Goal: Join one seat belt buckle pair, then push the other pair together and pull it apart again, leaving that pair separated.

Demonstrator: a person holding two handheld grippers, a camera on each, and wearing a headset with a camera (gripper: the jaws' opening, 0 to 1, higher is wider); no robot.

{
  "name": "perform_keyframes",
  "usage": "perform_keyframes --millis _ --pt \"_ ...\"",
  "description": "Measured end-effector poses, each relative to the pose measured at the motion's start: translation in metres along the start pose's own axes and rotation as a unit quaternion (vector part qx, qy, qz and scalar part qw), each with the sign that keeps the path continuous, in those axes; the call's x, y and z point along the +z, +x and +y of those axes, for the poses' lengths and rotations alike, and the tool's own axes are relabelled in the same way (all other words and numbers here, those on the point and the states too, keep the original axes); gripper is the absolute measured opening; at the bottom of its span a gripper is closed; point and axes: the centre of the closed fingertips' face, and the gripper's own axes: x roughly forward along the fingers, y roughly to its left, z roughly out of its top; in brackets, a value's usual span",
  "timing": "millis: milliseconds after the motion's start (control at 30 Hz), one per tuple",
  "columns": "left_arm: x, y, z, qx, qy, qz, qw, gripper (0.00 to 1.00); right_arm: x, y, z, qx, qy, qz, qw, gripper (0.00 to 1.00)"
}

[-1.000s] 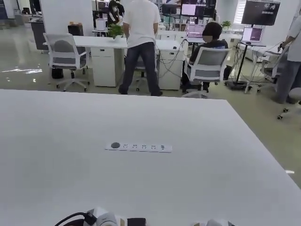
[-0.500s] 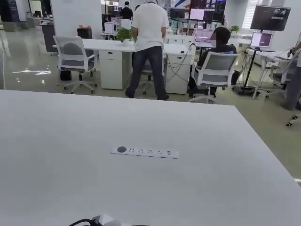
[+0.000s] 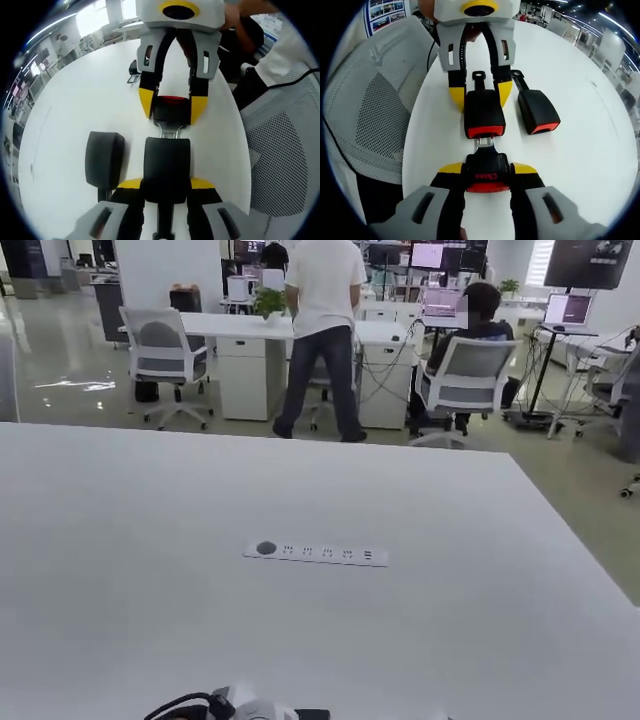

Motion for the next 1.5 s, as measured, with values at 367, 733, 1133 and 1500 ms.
perform_keyframes --millis 367,733,1133,1500 --pt "-0.002 0.004 0.001 -0.008 0.019 0.004 0.9998 0.32 0.004 0.004 0.0 0.007 -0.008 -0.017 0.9998 0.32" --pt "0.001 0.005 -0.002 -0.014 0.032 0.004 0.9994 0.32 0.005 0.006 0.002 0.011 -0.016 -0.015 0.9997 0.31" --pt "0.001 0.006 -0.002 -0.013 0.03 0.005 0.9995 0.32 0.006 0.006 0.003 0.005 -0.005 -0.007 1.0 0.31" --pt "0.001 0.007 -0.002 -0.011 0.031 0.006 0.9994 0.31 0.013 0.01 0.002 0.005 -0.004 -0.018 0.9998 0.32"
